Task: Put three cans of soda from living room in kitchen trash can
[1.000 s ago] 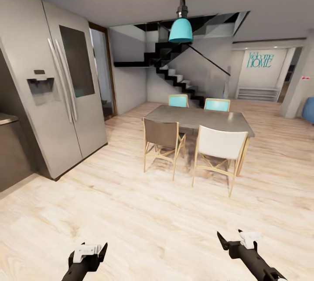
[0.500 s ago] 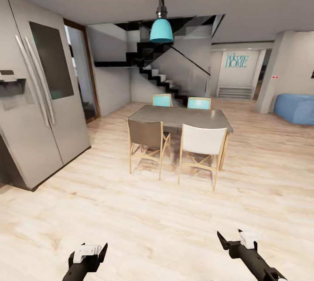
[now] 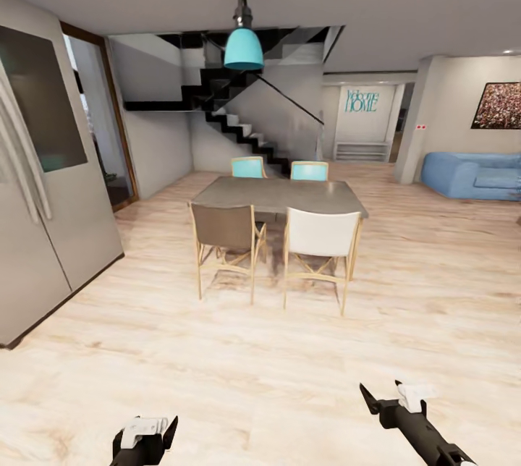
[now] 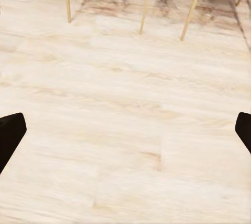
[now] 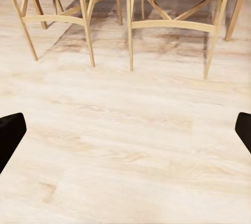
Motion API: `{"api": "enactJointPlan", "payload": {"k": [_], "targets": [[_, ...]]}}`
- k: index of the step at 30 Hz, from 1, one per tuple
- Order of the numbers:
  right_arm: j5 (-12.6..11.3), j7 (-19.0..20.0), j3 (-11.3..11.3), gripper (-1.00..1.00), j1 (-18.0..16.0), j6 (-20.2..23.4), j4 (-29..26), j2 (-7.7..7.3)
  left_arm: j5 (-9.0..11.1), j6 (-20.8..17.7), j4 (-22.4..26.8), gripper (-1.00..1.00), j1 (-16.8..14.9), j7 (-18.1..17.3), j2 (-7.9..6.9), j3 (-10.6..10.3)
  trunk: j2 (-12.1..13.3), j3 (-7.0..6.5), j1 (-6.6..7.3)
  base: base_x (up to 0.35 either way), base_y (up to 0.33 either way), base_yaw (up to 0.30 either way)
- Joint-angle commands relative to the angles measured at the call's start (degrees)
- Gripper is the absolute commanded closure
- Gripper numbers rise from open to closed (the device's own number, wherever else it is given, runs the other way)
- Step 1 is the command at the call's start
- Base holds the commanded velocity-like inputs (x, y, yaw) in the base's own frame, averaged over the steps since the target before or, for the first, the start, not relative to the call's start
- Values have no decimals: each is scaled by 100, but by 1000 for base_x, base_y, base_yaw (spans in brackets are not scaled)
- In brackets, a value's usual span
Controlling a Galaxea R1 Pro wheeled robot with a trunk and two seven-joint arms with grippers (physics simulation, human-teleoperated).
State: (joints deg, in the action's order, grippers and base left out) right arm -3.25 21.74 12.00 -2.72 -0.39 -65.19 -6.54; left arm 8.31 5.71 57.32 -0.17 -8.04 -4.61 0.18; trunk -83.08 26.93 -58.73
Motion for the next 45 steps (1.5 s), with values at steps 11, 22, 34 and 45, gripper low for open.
{"api": "enactJointPlan", "payload": {"k": [11,22,34,45], "targets": [[-333,-18,11,-100,0,39,5,-4,5,2,-10,-100,0,4,-3,-2,0,25,0,109,111,-103],[-578,-12,29,-100,0,47,14,-36,-14,9,-10,-100,0,14,4,-3,0,66,0,167,115,-210],[-585,-16,31,-100,0,48,23,-33,-20,45,-154,-100,0,13,2,-82,0,105,0,0,198,-221],[-582,-4,31,-100,0,48,24,-31,-103,61,-173,-100,-8,13,-12,-94,0,139,0,51,-88,-221]]}}
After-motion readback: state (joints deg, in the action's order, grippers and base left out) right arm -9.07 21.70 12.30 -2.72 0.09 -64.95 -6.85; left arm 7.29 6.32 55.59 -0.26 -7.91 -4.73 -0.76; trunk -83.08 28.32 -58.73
